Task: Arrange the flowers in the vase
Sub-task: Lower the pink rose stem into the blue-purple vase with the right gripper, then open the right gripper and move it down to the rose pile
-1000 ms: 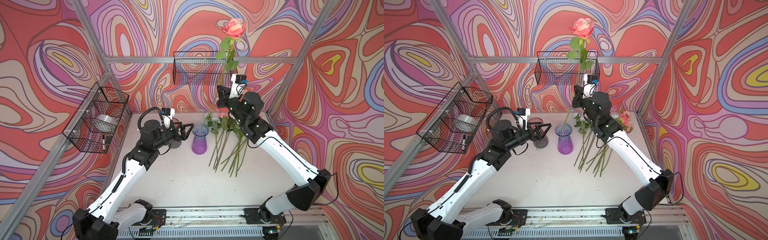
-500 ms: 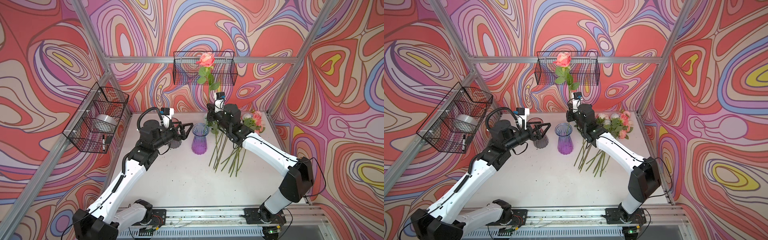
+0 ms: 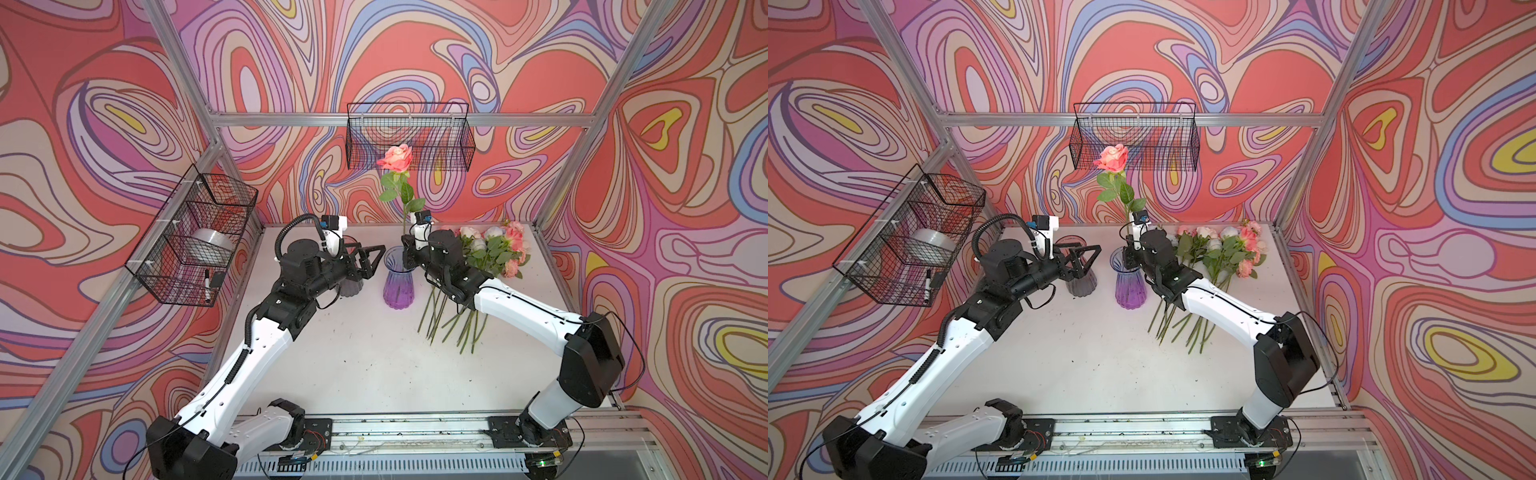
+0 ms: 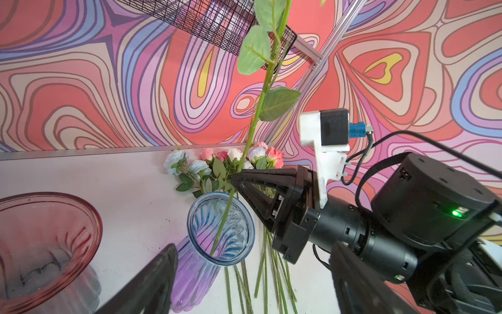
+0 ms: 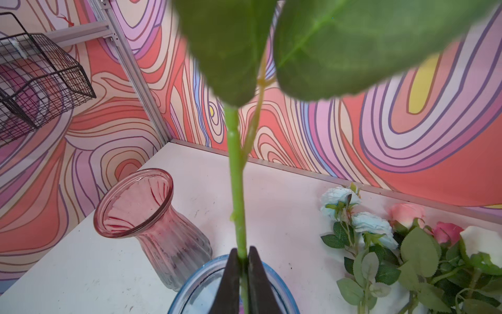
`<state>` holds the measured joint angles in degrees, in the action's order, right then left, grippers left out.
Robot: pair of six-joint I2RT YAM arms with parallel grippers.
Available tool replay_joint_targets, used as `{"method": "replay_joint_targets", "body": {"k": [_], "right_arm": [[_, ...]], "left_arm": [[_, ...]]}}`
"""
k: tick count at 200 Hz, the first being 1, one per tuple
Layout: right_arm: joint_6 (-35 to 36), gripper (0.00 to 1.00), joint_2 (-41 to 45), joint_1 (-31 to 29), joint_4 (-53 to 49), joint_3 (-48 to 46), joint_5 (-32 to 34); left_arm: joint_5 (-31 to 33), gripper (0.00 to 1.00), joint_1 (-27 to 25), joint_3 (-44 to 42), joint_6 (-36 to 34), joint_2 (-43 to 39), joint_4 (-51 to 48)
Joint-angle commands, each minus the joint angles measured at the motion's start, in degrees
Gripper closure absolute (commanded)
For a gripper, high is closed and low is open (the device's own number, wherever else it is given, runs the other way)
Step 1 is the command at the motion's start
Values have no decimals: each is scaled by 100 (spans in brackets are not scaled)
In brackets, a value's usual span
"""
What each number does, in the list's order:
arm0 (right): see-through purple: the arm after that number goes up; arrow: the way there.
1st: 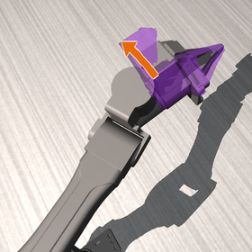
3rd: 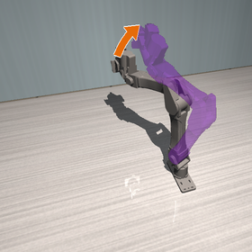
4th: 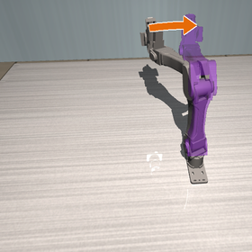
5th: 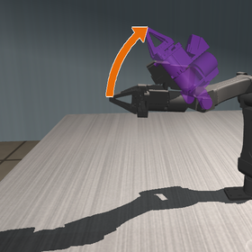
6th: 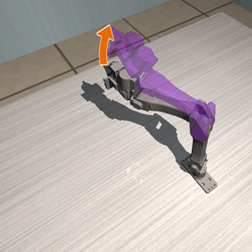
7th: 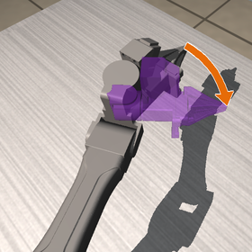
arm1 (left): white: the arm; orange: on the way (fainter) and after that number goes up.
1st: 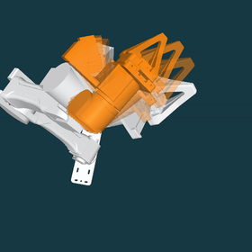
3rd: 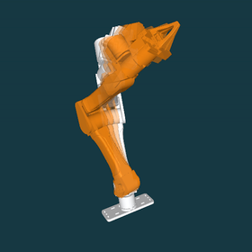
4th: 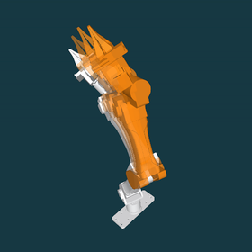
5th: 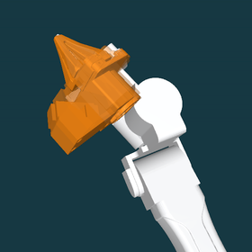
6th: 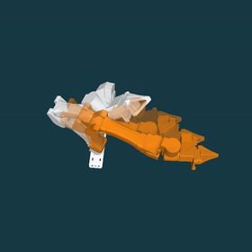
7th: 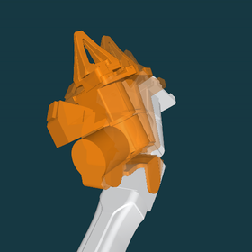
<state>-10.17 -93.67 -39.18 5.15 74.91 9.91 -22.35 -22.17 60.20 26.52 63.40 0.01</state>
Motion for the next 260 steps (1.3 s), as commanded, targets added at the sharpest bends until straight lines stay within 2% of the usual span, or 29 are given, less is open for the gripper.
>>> {"method": "replay_joint_targets", "body": {"k": [1,48,119,160,174,205,234,260], "right_arm": [[-168,88,50,-11,-57,-108,68],[-287,81,165,-13,-251,-86,47],[-440,80,842,-15,-512,-222,117],[-539,81,1091,169,-1262,-257,1020],[-887,83,1066,620,-1740,-277,714],[-1811,85,782,1896,-2442,-548,-630],[-1951,84,340,2154,-2512,-788,-808],[-2025,81,-69,2265,-2560,-726,-1123]], "left_arm": [[169,11,26,-53,-156,-116,-35],[214,11,25,-44,-200,-143,-57],[198,11,31,-28,-241,-217,-76],[173,12,34,-38,-206,-258,-57],[38,13,37,-41,-112,-232,-6],[-219,16,32,-14,107,-111,67],[-459,17,39,4,296,-23,141],[-963,19,31,-1,644,76,434]]}}
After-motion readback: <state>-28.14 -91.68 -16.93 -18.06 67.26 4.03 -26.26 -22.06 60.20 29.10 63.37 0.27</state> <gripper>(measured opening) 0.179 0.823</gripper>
